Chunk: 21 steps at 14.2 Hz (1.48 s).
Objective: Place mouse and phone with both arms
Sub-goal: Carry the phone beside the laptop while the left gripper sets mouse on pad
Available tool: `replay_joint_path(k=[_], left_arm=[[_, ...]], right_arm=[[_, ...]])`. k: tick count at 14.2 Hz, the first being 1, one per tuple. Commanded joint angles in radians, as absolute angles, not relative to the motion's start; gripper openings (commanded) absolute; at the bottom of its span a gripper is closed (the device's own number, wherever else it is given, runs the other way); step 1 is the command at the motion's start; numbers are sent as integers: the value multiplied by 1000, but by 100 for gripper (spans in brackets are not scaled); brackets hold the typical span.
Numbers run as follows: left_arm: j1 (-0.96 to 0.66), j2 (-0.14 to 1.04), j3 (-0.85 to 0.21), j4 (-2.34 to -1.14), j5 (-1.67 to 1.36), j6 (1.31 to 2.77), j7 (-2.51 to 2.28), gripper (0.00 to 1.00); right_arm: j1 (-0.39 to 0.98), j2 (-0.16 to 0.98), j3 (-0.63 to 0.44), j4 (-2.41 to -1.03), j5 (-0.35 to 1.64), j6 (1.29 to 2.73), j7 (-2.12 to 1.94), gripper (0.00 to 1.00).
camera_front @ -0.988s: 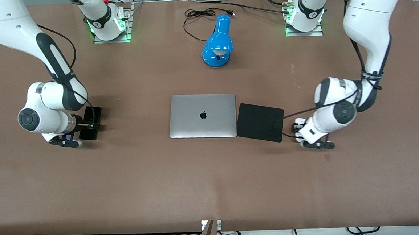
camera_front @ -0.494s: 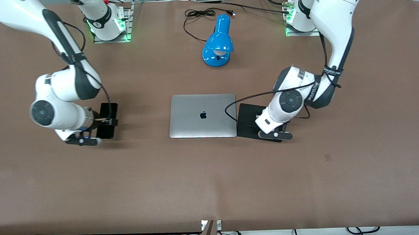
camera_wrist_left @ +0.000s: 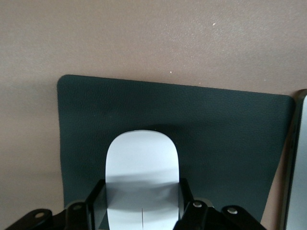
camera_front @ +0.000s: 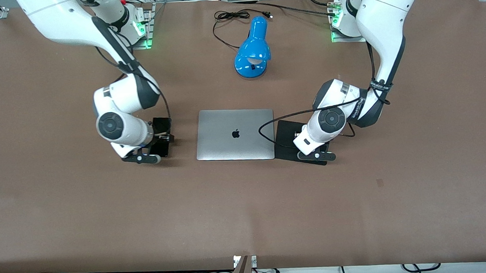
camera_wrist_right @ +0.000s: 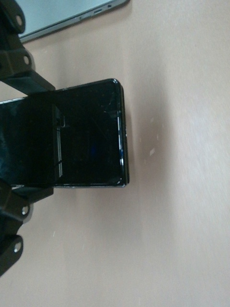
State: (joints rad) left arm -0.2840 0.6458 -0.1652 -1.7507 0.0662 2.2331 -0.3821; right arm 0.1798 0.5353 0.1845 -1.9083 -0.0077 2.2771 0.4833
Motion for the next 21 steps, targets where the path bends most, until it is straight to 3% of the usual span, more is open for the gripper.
replay_joint_path(k=[1, 5, 6, 7, 9, 11, 16, 19, 20, 21], left_arm=[[-296, 667, -160, -1717, 78, 2226, -403, 50], [-299, 681, -161, -1715, 78, 2230, -407, 53], [-299, 680, -160, -1713, 78, 2229, -407, 71], [-299, 677, -160, -1713, 78, 2229, -407, 77], [-299, 670, -160, -1704, 80, 2223, -400, 100], [-296, 640, -160, -1674, 78, 2165, -403, 100], [-233, 586, -147, -1433, 83, 1733, -394, 100], [-119, 540, -161, -1384, 77, 1660, -350, 100], [-94, 529, -161, -1359, 77, 1629, -332, 100], [-75, 519, -158, -1332, 77, 1587, -310, 100]], right_arm=[[227, 563, 181, -1894, -2, 2310, 554, 29], [230, 586, 181, -1893, -3, 2338, 571, 29], [233, 595, 181, -1893, -3, 2345, 580, 29], [235, 601, 181, -1893, -6, 2348, 587, 29], [239, 612, 181, -1893, -5, 2371, 591, 29], [242, 624, 181, -1882, -3, 2375, 592, 29], [264, 632, 181, -1868, -5, 2372, 577, 29], [264, 630, 181, -1867, -8, 2368, 571, 29], [264, 630, 181, -1867, -9, 2367, 575, 31], [265, 630, 181, -1867, -6, 2367, 584, 66]])
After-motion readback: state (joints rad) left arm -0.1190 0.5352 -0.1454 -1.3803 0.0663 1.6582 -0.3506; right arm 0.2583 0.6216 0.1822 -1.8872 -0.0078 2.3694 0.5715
